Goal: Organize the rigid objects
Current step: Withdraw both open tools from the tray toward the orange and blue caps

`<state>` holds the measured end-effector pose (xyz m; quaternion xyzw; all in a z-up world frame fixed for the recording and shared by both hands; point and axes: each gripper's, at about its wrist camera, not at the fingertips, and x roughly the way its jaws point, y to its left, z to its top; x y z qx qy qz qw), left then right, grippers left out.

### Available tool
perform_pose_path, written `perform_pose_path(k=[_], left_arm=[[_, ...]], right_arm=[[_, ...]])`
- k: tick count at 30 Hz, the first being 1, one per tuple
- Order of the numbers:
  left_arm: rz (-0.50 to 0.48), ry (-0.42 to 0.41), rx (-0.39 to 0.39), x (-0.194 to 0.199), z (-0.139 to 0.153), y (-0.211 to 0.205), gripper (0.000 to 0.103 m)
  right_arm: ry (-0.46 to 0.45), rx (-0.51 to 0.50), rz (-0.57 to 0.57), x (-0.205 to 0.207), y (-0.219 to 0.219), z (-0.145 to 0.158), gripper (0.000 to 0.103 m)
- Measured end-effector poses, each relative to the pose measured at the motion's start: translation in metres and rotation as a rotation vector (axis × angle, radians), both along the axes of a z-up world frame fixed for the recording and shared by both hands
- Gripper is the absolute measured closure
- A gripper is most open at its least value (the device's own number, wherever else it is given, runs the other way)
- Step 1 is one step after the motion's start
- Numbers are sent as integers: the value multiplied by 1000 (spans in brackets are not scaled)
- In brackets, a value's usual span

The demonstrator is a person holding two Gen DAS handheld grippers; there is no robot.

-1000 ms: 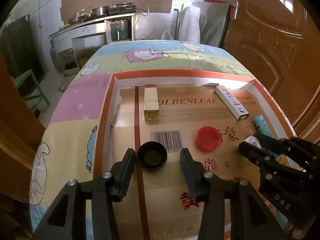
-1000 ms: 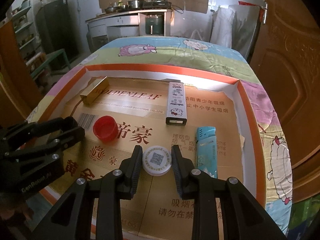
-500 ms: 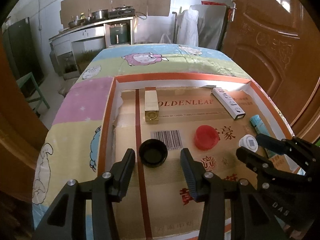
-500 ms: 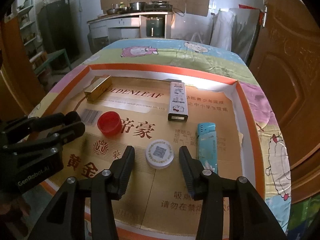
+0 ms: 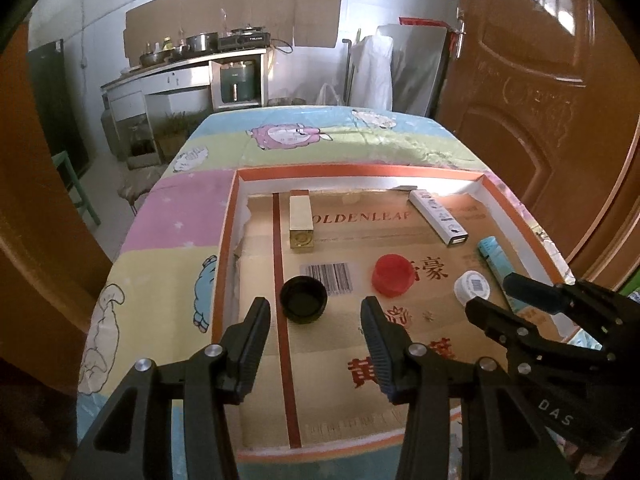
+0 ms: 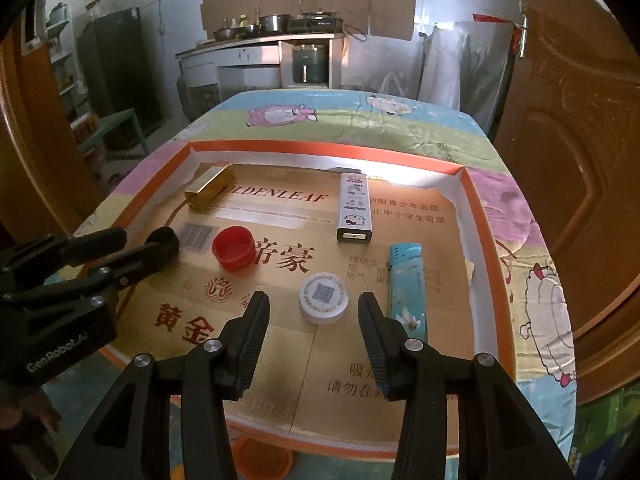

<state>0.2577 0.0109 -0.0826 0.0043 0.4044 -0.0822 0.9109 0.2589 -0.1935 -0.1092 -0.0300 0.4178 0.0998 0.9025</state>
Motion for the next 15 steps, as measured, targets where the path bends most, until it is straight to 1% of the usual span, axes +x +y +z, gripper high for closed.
perform_pose_path(k=[4, 9, 12, 15], left_arm=[[4, -11, -12, -12, 5, 3, 56], [-6, -27, -54, -28, 11, 6, 56], [-17, -38, -54, -39, 15, 3, 56], [-34, -49, -39, -52, 17, -2, 56]], right_arm=[[-10, 10, -2, -8, 0, 6, 55], [-16, 0, -11, -20, 2, 11, 55], [-26, -17, -17, -29, 2, 16, 55], [-35, 2, -24, -39, 1, 22, 55]])
